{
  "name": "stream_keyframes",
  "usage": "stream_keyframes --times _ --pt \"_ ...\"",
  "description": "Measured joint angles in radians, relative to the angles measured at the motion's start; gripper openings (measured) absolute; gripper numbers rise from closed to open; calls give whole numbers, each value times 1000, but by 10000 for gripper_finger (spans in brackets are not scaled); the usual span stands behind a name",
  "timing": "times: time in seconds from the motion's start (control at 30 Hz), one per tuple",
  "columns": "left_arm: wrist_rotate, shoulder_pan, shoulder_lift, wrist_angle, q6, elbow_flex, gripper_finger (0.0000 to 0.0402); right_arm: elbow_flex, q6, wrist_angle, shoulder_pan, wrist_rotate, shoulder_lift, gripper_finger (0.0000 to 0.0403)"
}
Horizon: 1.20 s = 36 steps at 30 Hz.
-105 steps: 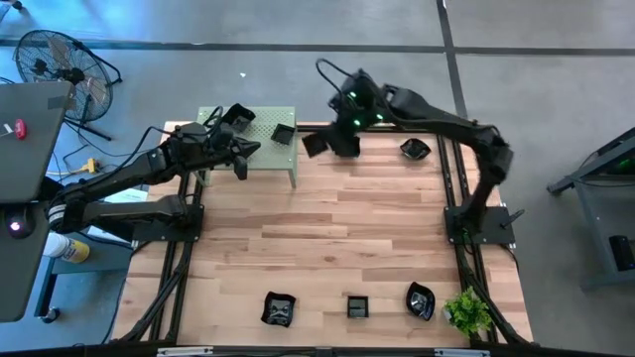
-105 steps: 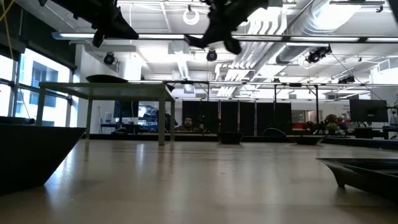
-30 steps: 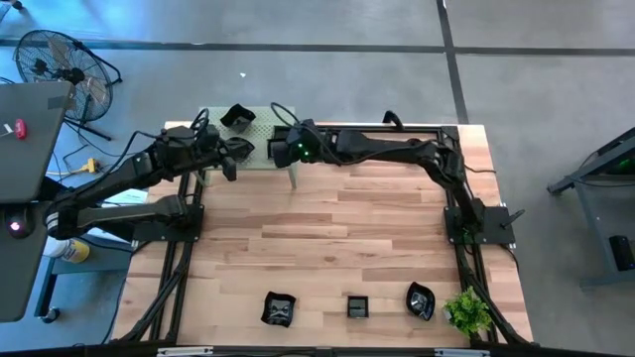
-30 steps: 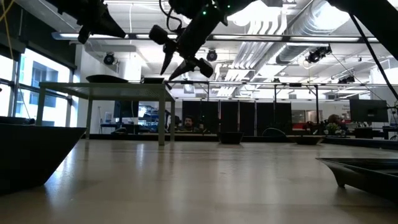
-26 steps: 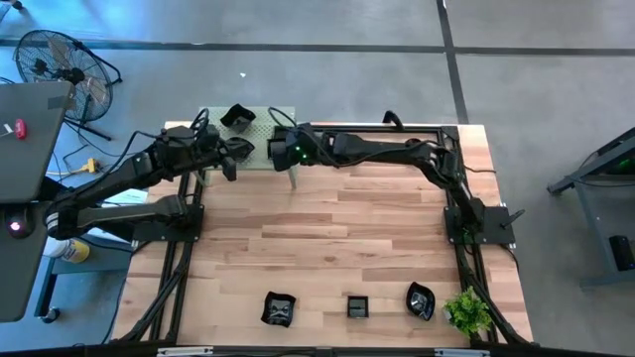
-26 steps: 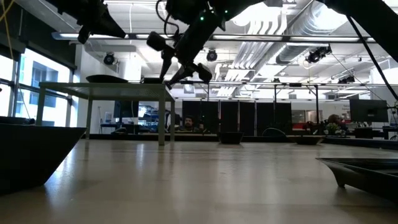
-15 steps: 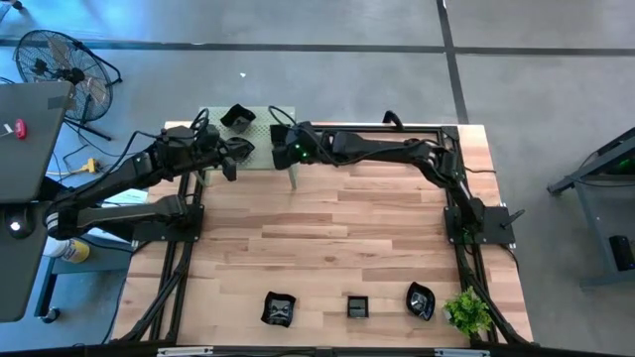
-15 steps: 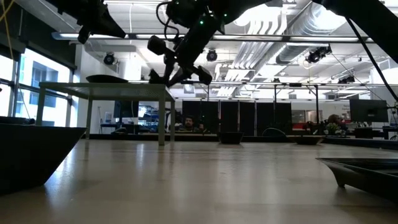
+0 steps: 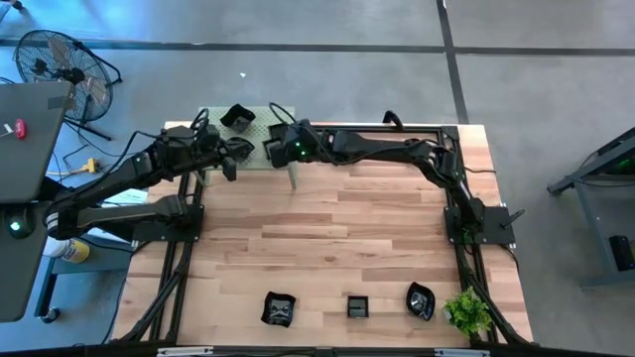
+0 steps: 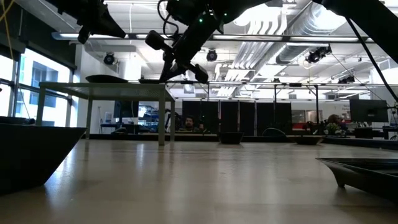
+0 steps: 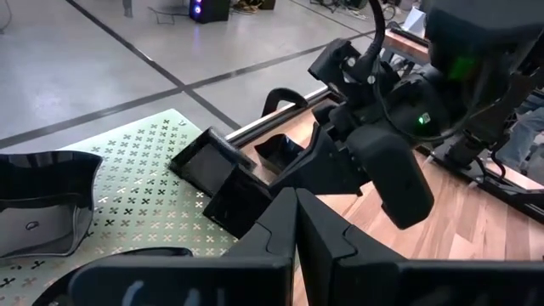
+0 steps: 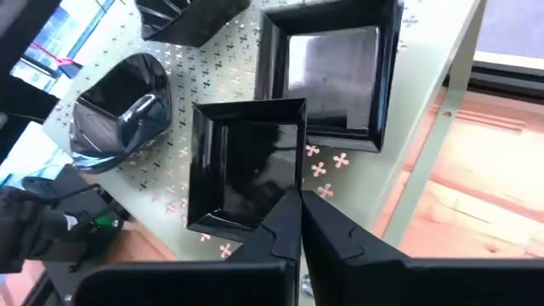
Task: Pick & Place Mini shaped plates
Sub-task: Stack the black square plate on top of the stacked black square plate on the shelf
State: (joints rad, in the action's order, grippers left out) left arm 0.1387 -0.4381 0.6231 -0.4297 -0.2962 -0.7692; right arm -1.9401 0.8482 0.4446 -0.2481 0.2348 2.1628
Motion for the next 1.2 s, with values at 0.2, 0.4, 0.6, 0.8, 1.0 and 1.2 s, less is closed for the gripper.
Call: stream_keyframes --times 0.2,0.4,0.6,0.8,1.0,1.2 --pt "0 0 0 0 0 0 0 -47 -19 7 0 -7 -3 1" --pt "0 0 0 0 0 1 1 -108 2 14 -9 -2 -4 0" --pt "0 0 0 0 0 1 0 -128 19 60 -83 -57 -5 0" --pt "0 0 0 0 0 1 0 -128 11 104 -144 -142 -2 0" --pt "0 0 0 0 0 1 0 -128 15 104 -158 -219 -2 0" --pt "0 0 0 0 0 1 0 -127 29 105 -158 -227 -2 26"
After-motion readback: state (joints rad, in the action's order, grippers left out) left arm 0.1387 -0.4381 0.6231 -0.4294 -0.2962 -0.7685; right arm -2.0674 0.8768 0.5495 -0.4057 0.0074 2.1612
